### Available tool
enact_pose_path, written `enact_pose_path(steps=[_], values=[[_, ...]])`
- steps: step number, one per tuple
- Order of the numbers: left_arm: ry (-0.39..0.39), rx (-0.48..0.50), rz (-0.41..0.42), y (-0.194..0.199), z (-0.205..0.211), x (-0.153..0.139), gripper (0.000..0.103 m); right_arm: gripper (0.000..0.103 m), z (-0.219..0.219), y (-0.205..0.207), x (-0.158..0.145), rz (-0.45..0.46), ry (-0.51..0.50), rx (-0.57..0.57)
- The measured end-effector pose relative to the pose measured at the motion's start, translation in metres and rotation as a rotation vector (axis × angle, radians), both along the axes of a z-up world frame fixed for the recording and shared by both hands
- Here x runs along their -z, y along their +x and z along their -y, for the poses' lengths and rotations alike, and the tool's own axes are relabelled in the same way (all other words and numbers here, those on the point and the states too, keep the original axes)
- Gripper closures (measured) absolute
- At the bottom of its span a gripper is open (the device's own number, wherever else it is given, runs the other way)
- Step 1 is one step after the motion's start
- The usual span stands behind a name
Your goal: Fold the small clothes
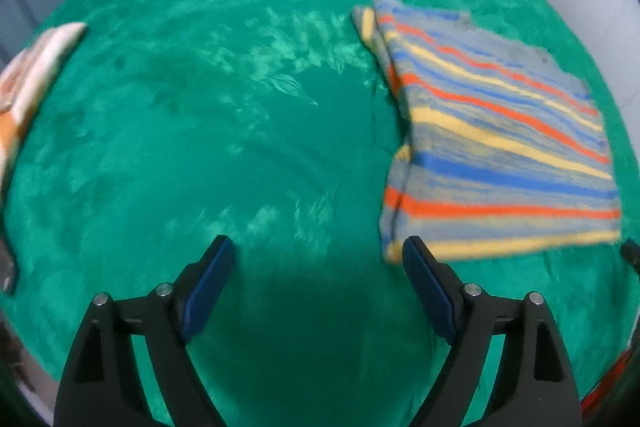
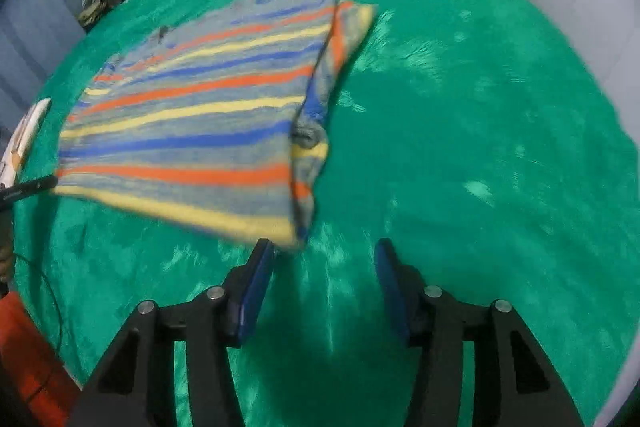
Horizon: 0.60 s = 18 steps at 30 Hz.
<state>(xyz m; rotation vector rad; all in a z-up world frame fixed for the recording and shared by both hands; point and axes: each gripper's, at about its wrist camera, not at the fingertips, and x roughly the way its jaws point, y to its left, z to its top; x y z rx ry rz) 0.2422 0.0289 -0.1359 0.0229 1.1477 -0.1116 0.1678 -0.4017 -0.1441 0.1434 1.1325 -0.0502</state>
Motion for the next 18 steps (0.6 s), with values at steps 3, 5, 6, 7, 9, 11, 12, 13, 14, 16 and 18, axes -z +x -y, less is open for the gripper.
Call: enact_pose_path(steps=[3, 5, 6, 7, 9, 11, 12, 13, 14, 16, 18], values=[[-0.008, 0.013, 0.067, -0.035, 0.007, -0.020, 0.011, 0.040, -0.003, -0.030, -0.017, 0.074, -0.004, -0.006], [-0.026, 0.039, 0.107, -0.062, 0.014, -0.032, 0.009, 0.037, -0.012, -0.051, -0.021, 0.117, -0.018, -0.001], [-0.032, 0.056, 0.129, -0.070, 0.023, -0.035, 0.008, 0.037, -0.015, -0.060, -0.019, 0.141, -0.027, 0.005], [-0.035, 0.071, 0.147, -0.073, 0.030, -0.033, 0.006, 0.037, -0.026, -0.060, -0.018, 0.153, -0.037, 0.008], [-0.036, 0.105, 0.176, -0.082, 0.047, -0.030, 0.006, 0.037, -0.032, -0.081, -0.014, 0.185, -0.068, 0.018], [-0.035, 0.134, 0.174, -0.090, 0.067, -0.017, 0.006, 0.037, -0.037, -0.100, -0.009, 0.205, -0.086, 0.029], [-0.033, 0.144, 0.180, -0.086, 0.074, -0.010, 0.005, 0.037, -0.038, -0.104, -0.007, 0.197, -0.089, 0.031], [-0.027, 0.149, 0.188, -0.084, 0.077, -0.004, 0.005, 0.037, -0.043, -0.101, -0.007, 0.193, -0.088, 0.030], [-0.004, 0.159, 0.207, -0.085, 0.086, 0.006, 0.005, 0.037, -0.045, -0.103, -0.009, 0.204, -0.084, 0.028], [0.047, 0.177, 0.218, -0.081, 0.100, 0.021, 0.005, 0.032, -0.050, -0.104, -0.012, 0.236, -0.106, 0.021], [0.075, 0.182, 0.221, -0.083, 0.106, 0.035, 0.004, 0.026, -0.053, -0.103, -0.009, 0.255, -0.148, 0.015]])
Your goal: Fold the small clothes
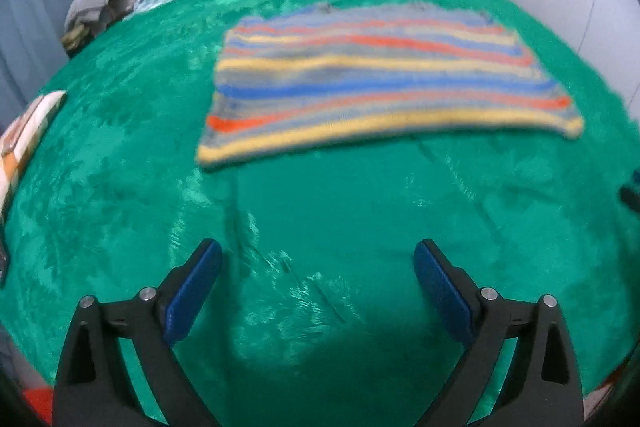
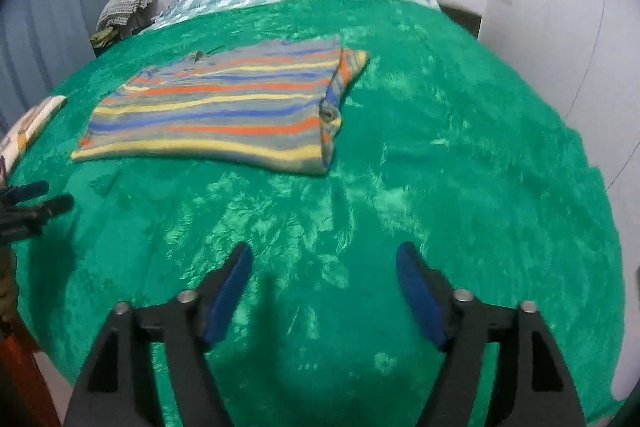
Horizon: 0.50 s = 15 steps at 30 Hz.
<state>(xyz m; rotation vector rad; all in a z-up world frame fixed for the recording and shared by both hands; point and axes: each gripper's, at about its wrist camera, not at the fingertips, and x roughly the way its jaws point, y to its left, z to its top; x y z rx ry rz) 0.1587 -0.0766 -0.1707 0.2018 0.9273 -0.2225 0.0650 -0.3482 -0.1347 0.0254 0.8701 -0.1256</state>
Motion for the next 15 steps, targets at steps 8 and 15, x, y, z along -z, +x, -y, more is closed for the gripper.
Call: enact_pose_path(steps=[8, 15], values=[[-0.007, 0.003, 0.060, -0.020, -0.010, 0.011, 0.001, 0.004, 0.005, 0.004, 0.034, -0.094, 0.010, 0.057], [-0.016, 0.005, 0.075, -0.021, -0.013, 0.015, 0.001, 0.000, 0.003, 0.003, 0.041, -0.088, 0.021, 0.066]])
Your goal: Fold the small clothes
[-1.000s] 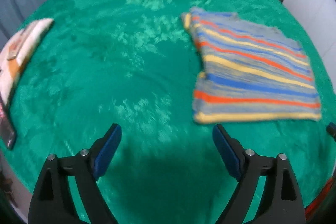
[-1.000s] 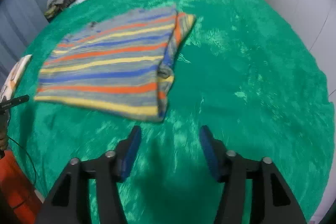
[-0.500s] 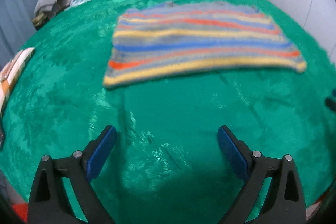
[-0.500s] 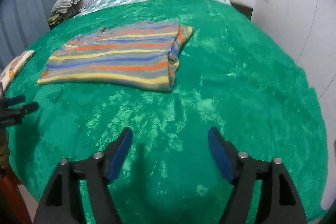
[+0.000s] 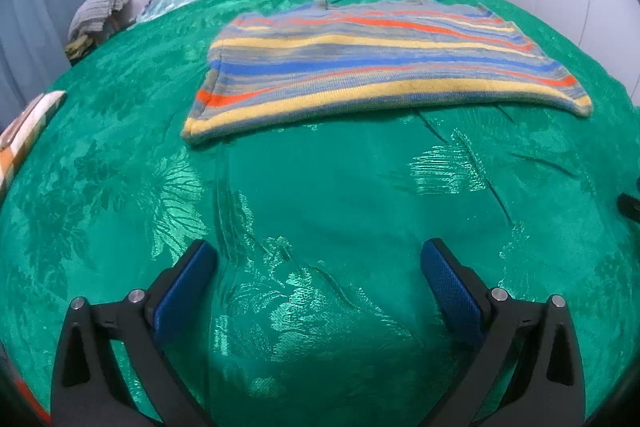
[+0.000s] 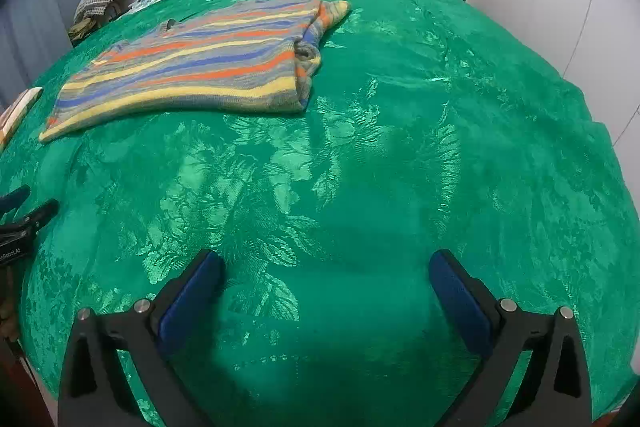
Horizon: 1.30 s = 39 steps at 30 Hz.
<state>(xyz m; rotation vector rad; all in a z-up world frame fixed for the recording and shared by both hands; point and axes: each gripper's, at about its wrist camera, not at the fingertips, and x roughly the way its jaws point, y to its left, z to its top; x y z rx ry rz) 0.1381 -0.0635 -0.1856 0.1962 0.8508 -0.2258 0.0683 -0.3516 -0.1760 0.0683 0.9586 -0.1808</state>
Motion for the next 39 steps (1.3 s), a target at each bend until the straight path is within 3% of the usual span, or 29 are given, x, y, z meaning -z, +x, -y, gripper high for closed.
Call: enact_pose_path(steps=[39], values=[[0.010, -0.005, 0.017, -0.0032, 0.0026, 0.0009, 0.001, 0.000, -0.0056, 0.0074, 0.0043, -0.021, -0.025, -0.001]])
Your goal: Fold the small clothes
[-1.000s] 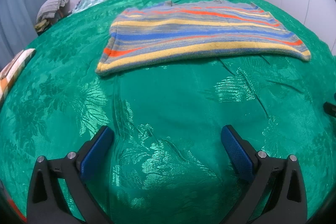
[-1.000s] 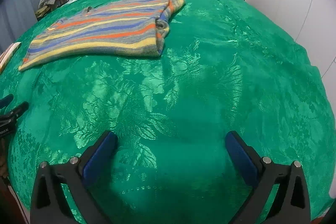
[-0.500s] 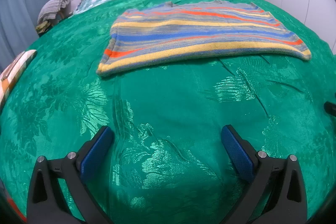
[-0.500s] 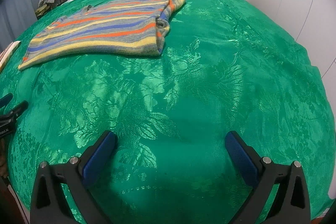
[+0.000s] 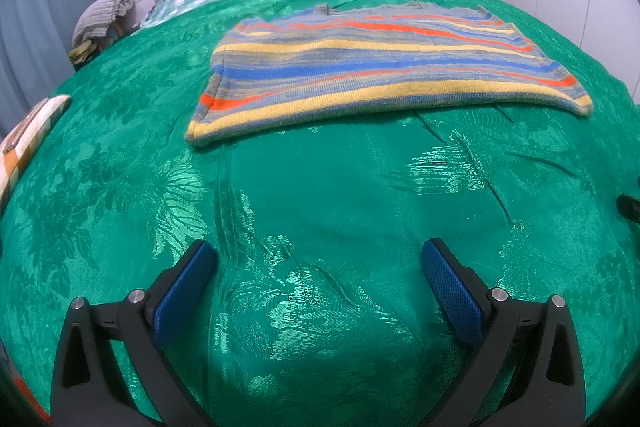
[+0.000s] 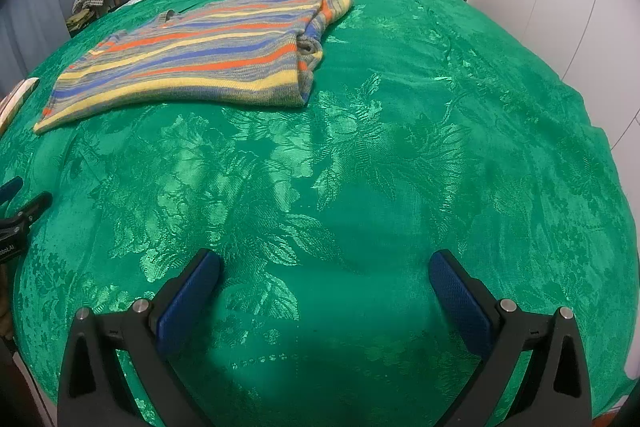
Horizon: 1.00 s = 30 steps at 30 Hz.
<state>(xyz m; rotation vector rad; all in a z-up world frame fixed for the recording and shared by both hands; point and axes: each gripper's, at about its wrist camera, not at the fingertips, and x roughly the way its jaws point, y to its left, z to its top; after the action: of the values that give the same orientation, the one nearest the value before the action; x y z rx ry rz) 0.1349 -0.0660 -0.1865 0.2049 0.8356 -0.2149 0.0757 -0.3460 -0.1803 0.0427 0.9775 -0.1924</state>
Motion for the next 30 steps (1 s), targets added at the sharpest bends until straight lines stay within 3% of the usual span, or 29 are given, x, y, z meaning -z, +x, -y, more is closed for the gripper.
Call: enact_pose_path(steps=[14, 30], values=[[-0.008, -0.005, 0.016, -0.001, 0.002, -0.003, 0.001, 0.000, -0.002, -0.015, 0.003, 0.096, -0.012, 0.019], [-0.005, -0.029, 0.040, 0.001, 0.007, -0.001, 0.001, 0.000, -0.004, -0.014, 0.003, 0.104, -0.031, 0.067]])
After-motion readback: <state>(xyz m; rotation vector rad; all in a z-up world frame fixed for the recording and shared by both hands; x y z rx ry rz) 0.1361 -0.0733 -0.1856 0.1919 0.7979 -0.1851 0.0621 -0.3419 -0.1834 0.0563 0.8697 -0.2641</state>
